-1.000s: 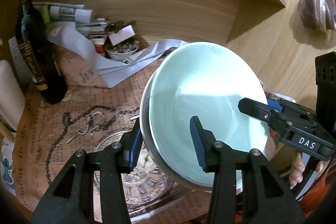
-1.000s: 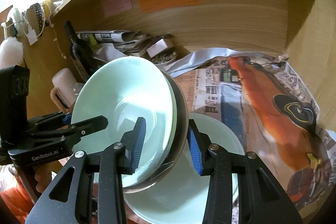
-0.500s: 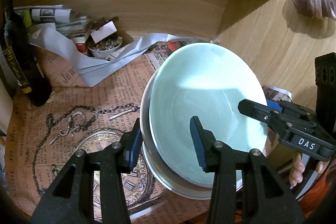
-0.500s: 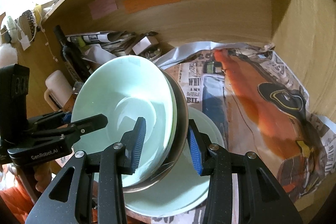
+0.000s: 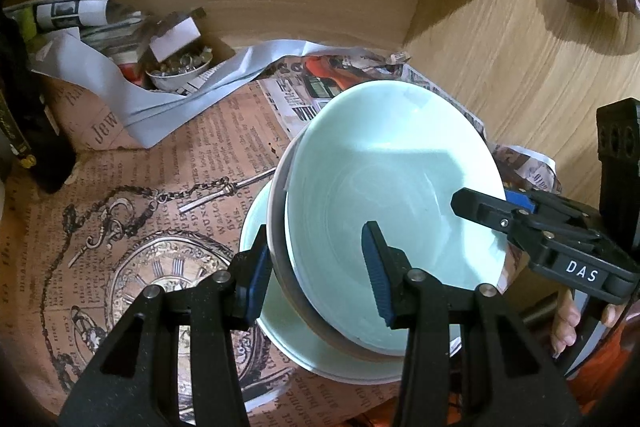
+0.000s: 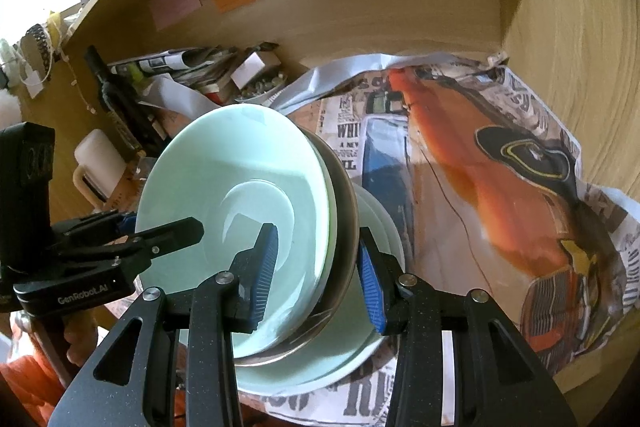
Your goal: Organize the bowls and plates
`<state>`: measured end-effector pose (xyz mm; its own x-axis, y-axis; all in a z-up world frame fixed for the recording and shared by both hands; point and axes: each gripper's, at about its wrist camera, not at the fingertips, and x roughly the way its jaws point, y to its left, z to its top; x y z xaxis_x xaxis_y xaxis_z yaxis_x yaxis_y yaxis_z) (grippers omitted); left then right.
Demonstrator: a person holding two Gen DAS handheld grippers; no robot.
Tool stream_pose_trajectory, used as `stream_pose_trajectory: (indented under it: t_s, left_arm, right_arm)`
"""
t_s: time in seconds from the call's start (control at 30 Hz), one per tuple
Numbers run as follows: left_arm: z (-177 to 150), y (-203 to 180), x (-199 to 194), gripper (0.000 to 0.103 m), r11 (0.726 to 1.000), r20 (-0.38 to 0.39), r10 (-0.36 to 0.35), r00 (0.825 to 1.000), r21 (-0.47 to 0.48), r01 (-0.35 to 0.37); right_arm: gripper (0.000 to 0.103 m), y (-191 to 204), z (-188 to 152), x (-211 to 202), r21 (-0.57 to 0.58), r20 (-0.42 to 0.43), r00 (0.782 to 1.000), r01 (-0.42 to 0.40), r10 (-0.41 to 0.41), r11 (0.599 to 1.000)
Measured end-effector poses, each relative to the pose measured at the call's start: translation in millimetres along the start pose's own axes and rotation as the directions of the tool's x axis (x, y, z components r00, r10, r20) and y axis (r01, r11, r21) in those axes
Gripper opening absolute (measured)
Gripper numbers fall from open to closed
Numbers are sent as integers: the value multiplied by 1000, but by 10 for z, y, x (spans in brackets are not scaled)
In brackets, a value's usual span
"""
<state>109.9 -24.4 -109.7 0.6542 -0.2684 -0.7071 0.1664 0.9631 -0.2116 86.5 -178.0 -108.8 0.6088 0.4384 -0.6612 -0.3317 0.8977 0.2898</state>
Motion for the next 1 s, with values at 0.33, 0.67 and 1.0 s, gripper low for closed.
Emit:
stream_pose_trajectory:
  t_s: [0.33, 0.67, 1.0]
  left_arm:
    - [60, 18, 80, 44, 1000, -8, -3, 1000, 7, 3]
    - [91, 109, 181, 44, 999, -19, -37, 999, -17, 36]
    - [135, 107, -183, 47, 998, 125, 54, 991, 4, -55]
  right_arm:
    - [36, -76, 32, 128, 4, -15, 1000, 12, -12, 1000]
    - [41, -126, 50, 194, -2, -29, 1000, -10, 10, 1000]
    - [55, 46, 102, -123, -93, 103, 994, 45, -35, 995]
